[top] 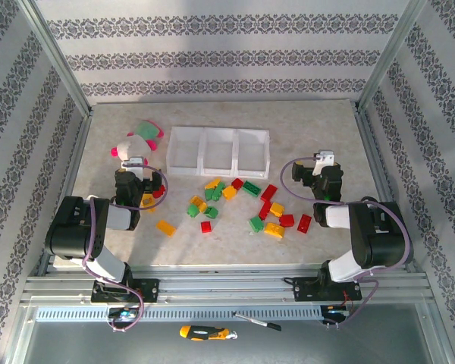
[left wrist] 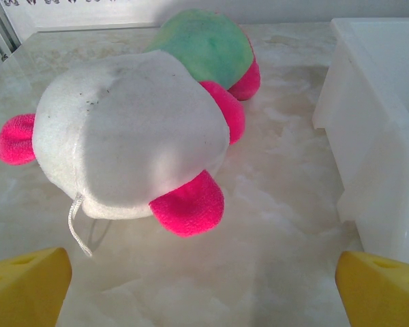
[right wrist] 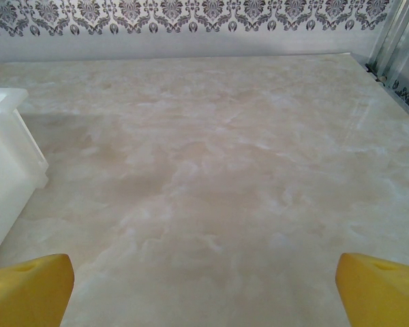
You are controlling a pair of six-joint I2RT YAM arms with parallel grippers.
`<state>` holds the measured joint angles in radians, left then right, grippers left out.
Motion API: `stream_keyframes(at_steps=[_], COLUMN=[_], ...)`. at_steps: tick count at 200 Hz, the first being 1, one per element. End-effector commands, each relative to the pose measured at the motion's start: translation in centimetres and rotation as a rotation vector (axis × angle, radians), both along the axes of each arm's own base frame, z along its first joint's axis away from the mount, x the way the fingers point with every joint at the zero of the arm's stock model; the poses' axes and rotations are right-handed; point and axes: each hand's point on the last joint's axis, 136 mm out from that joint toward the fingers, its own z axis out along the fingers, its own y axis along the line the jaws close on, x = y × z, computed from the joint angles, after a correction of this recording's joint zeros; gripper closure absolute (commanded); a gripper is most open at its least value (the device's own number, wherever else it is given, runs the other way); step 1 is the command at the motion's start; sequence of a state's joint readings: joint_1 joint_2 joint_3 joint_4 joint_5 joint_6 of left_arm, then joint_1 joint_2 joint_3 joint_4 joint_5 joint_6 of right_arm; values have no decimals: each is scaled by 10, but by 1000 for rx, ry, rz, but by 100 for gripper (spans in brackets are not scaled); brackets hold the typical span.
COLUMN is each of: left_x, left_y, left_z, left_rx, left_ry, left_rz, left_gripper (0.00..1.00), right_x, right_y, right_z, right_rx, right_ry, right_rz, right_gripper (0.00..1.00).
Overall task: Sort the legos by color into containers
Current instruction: Pick up the lego from the center of the table.
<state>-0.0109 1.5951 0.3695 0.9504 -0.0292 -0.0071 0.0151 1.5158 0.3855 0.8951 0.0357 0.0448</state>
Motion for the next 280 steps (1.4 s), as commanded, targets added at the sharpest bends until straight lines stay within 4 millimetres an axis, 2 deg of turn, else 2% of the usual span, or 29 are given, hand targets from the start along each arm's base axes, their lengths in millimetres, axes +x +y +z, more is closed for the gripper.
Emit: stream_keyframes(at_steps=[1,38,66,92,125,162,192,220,252,280], left_x=[2,-11,-21,-25,-31,-52,-81,-106,-118,-118], left_y=[2,6,7,-8,-43,-108,-160,-194,-217,-223], left_z=[9,25,50,82,114,135,147,151,147,129], left_rx=[2,2,4,29,68,70,24,21,20,54], left_ry=[-38,-114,-141,-176,-182,-147,-100,-70,-73,-29], left_rz=[2,29,32,-35,-185,-476,-741,-920,-1043,-1084], left_gripper=[1,1,1,1,1,1,1,1,1,1], right_x=[1,-5,-11,-21,-37,-69,-100,-116,-112,-97], right_y=[0,-7,-8,-4,12,45,65,87,116,126], right_z=[3,13,32,49,67,76,70,55,32,7], right_rx=[-7,-4,-10,-16,-29,-32,-17,57,146,221], right_ry=[-23,-51,-67,-57,6,152,318,469,569,632], right_rz=[9,-36,-44,-28,13,70,51,35,2,-78], right_gripper=[2,2,2,2,2,2,2,2,2,2])
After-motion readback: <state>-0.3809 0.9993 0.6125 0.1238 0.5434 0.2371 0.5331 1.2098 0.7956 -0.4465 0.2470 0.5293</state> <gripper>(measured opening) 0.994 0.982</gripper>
